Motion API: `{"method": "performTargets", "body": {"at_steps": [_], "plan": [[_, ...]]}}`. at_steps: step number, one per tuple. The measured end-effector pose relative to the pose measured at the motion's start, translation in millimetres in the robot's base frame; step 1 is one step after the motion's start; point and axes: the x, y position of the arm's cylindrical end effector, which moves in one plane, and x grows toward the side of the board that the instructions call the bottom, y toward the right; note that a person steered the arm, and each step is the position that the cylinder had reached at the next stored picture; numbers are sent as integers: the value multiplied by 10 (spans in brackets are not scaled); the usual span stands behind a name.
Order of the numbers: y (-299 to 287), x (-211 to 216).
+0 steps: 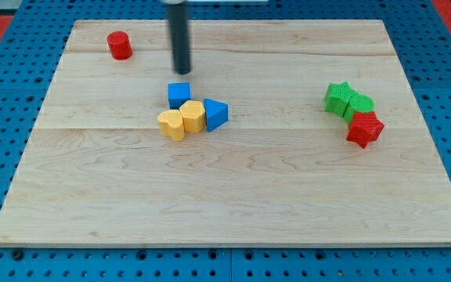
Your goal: Slide the red circle towards the right side of the board
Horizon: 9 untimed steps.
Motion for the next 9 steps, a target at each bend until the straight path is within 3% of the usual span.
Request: {"method": "performTargets", "body": {"at_steps": [1,3,5,7,9], "plan": [[-899,-31],[-1139,-661],[-28,-714],[85,-915],[1256,-538]]}}
